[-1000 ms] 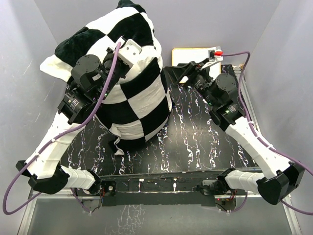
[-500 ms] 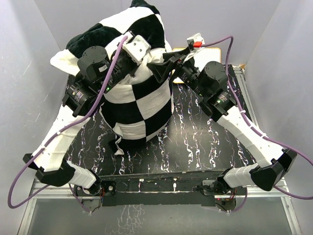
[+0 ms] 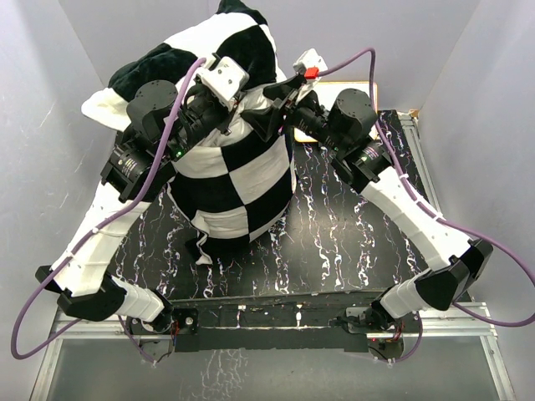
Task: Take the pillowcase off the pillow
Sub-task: Remove the pillow from the pillowcase.
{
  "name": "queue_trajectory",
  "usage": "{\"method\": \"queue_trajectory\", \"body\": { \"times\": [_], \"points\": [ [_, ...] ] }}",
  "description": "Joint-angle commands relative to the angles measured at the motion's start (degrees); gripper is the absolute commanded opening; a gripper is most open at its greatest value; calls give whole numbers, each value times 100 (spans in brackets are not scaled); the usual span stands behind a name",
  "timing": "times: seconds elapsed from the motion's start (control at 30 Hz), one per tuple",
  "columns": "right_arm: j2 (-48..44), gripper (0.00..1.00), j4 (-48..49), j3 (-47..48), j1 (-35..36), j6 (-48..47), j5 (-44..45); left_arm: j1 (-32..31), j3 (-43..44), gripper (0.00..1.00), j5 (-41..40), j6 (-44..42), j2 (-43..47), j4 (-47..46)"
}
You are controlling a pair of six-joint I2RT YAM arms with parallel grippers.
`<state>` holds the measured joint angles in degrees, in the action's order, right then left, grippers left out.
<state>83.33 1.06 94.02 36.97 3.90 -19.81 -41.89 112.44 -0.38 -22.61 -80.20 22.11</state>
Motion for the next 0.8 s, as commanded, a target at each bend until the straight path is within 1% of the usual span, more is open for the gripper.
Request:
{"method": "queue_trajectory", "body": {
  "times": [0.0,0.03,0.1,0.17,0.2,0.23,0.27,0.33,0.47,0.57,0.63,0.7,0.77],
  "points": [
    [5,73,430,-318,34,83,-419,-96,-22,0,642,393,144,118],
    [-15,68,553,-441,38,148,-384,-93,-66,0,651,397,153,96],
    [0,54,683,-554,33,250,-276,-94,-122,0,681,396,154,34],
    [45,35,658,-552,33,381,-89,-91,-71,0,690,362,154,7],
    [58,24,606,-545,35,431,153,-91,-9,0,670,336,154,-2],
    [60,18,520,-543,37,480,338,-91,55,0,641,306,154,-17],
    [53,10,444,-555,35,503,675,-87,122,0,641,223,154,-56],
    [7,8,363,-658,36,468,956,-96,121,0,666,-35,321,-362],
    [-111,8,351,-991,38,545,930,-92,77,0,515,-503,473,-941],
    [-219,8,496,-1526,95,829,937,-92,-209,0,358,-741,608,-1428],
    [-285,8,623,-1908,164,937,998,-97,-563,7,335,-993,783,-1853],
    [-346,8,705,-2229,254,1028,1075,-91,-787,20,314,-1210,852,-2118],
    [-403,8,718,-2439,299,1131,1161,-91,-805,23,182,-1342,825,-2192]
  ]
}}
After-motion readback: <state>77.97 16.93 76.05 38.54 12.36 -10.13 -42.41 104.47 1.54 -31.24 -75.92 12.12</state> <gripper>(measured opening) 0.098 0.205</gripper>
